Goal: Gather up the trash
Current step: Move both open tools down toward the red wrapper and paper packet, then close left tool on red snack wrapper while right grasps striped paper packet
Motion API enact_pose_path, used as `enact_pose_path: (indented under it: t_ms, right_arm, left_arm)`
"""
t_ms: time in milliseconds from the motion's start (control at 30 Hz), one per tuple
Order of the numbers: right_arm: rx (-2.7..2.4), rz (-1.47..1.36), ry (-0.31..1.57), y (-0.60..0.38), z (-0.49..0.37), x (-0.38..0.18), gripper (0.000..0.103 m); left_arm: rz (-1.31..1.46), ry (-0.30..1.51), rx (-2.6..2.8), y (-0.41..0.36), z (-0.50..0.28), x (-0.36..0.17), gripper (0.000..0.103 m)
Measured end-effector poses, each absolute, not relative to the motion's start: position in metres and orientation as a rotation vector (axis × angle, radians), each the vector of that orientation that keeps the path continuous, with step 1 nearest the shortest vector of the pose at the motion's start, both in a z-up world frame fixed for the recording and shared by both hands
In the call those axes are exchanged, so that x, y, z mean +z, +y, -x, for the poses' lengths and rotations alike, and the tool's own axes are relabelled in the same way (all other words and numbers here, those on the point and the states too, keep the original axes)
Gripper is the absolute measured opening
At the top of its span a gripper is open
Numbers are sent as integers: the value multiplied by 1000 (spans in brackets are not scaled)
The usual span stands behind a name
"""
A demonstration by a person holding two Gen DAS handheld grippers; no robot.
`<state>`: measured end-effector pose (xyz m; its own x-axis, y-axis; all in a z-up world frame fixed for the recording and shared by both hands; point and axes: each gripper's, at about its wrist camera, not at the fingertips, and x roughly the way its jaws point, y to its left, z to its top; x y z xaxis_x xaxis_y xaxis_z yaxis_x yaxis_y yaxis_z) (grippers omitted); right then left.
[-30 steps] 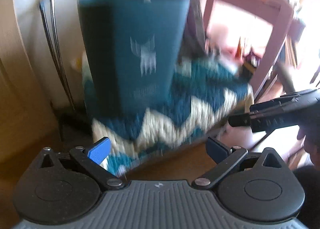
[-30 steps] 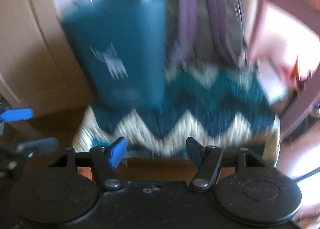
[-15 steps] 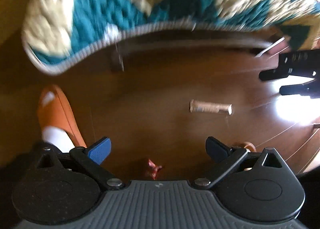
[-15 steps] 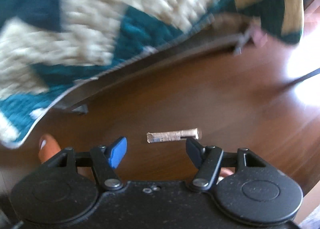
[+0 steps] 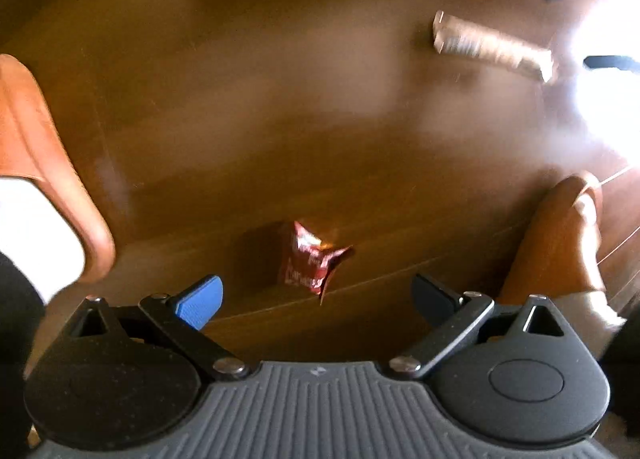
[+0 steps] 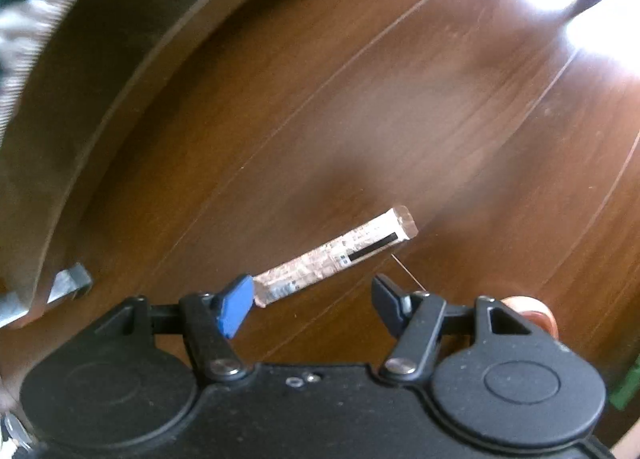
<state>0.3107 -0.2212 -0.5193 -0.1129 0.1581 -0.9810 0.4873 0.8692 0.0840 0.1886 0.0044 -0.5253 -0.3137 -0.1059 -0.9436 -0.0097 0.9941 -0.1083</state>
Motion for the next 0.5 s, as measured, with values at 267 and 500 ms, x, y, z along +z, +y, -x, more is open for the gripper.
enact_pose_path:
  t_ms: [267,500]
  right_arm:
    - [-367,-571,1727,-229,-309,-574,63]
    - [-412,-599,1715,-235,-306,-590,62]
  left_arm:
    - [156,1968,-82,12,-183,-572,92]
    - [181,2022,-74,14,-175,-595,62]
